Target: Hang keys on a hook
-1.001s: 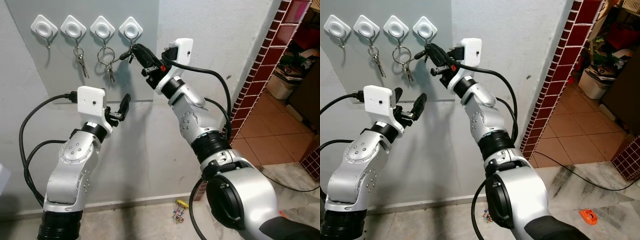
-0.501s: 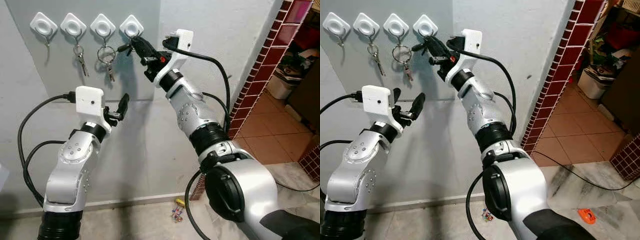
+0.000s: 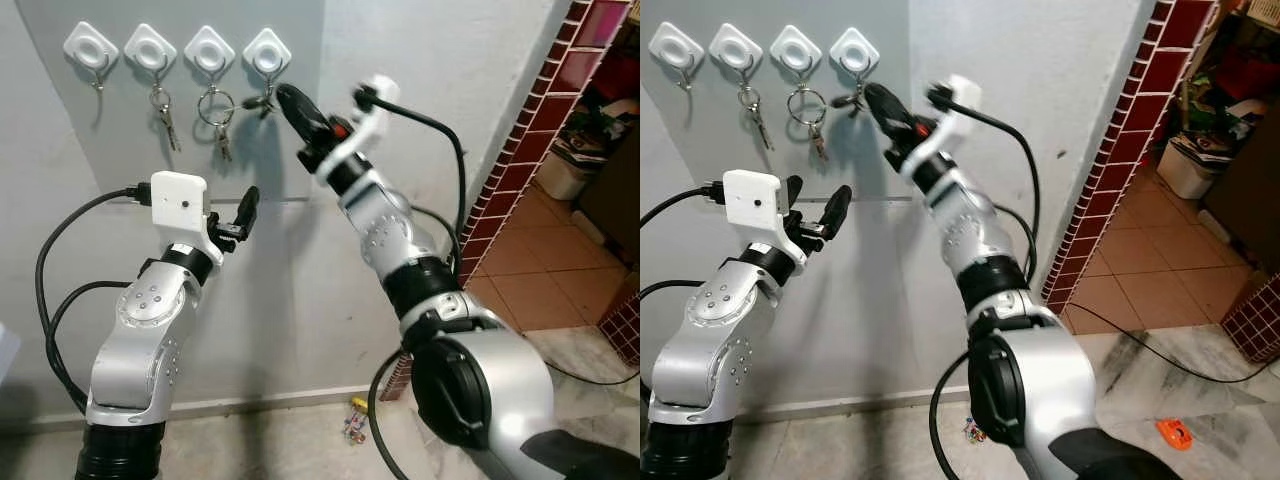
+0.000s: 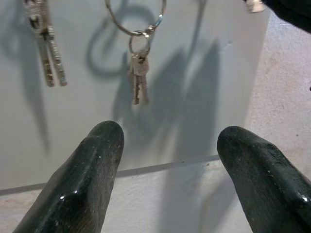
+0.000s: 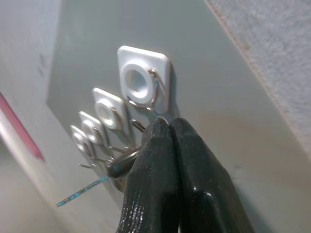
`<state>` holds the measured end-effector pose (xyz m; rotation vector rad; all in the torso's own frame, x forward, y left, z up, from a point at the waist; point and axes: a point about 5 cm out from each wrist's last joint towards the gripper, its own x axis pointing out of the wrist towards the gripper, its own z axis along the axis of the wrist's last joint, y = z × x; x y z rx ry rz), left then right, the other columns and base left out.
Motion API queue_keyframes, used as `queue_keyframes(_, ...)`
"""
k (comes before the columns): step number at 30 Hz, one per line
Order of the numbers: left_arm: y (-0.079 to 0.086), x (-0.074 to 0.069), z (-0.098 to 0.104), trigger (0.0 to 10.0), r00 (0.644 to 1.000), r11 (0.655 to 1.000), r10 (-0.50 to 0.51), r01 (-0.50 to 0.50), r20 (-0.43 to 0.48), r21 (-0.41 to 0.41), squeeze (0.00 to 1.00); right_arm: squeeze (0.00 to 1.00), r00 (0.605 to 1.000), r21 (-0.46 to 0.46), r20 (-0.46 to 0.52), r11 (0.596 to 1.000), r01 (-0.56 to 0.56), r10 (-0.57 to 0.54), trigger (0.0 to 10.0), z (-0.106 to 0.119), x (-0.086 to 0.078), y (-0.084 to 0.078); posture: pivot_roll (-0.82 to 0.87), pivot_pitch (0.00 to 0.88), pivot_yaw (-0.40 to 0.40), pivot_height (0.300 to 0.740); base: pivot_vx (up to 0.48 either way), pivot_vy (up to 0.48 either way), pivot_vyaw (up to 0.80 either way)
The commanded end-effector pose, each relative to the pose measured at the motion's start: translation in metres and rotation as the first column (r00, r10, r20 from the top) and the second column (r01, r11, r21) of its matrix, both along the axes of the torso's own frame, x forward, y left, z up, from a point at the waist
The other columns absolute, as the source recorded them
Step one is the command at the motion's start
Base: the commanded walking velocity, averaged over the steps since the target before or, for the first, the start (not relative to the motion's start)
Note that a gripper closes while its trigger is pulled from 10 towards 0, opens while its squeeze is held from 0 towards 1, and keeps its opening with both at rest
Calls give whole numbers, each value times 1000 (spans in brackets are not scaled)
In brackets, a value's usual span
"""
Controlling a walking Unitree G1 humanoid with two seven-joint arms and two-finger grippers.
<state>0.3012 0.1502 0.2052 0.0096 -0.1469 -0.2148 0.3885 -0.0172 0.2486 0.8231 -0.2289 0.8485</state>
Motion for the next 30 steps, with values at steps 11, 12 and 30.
queue_keyframes(11,1,-2,3,10000,1000,1000,7,-7,3,-6,0,1000,996,133,-16,988,-80,83,10000,-10,-13,11,-31,11,-40,728,0,0,0)
queue_keyframes(12,1,-2,3,10000,1000,1000,7,-7,3,-7,0,1000,996,134,-13,987,-84,86,10000,-10,-13,11,-31,11,-40,728,0,0,0)
queue_keyframes(30,4,-2,2,10000,1000,1000,21,-21,-1,-6,0,1000,990,183,44,973,-142,136,10000,-11,-22,8,-27,16,-41,728,0,0,0)
